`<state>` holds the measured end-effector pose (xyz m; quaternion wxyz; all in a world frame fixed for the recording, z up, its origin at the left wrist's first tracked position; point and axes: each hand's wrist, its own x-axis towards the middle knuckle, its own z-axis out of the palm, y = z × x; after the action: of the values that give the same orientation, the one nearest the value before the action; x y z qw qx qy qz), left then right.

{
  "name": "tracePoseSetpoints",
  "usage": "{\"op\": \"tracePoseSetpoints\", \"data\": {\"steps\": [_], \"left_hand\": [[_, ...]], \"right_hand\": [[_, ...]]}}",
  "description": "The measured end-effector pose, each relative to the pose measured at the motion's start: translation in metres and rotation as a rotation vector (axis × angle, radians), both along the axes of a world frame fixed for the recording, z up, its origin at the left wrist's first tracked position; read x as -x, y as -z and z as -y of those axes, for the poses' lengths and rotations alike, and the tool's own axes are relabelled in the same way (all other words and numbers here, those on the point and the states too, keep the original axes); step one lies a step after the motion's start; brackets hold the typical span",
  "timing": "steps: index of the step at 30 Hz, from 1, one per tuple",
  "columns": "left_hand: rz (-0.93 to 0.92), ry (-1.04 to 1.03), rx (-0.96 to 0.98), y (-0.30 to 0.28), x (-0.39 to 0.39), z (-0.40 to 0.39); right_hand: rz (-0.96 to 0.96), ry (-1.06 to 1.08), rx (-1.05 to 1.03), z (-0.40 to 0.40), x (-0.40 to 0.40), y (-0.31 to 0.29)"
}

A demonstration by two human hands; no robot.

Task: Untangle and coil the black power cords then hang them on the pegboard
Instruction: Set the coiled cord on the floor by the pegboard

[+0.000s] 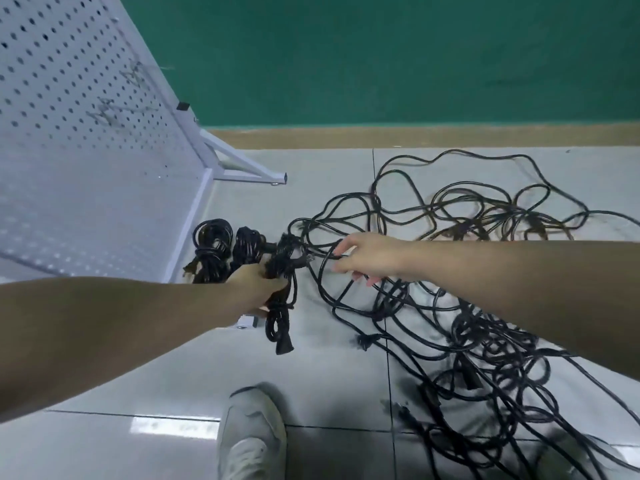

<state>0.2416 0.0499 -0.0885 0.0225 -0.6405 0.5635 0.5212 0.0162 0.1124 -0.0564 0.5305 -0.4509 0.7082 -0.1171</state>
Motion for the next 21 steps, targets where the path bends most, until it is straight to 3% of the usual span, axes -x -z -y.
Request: {"op": "tracePoseSetpoints", "data": {"steps": [6,10,14,21], "left_hand": [[0.162,0.077,-0.030,0.023,-0.020,0.014],[0.197,0.133,0.023,0.025,-0.022,0.023],[0.229,0.326,0.220,0.012,-0.010,0.027],[0.071,0.521,0.405,-0.026,0.030,0.011]], "right_hand": [[0.201,0.287,-0.109,0.018,-0.017,0.046],[0.301,0.321,-0.107,0.025,-0.024,0.043],[0.200,0.189,-0.016,0.019,-0.027,0.027],[-0.144,-0.107,0.277,0.001,-0.012,-0.019]]}}
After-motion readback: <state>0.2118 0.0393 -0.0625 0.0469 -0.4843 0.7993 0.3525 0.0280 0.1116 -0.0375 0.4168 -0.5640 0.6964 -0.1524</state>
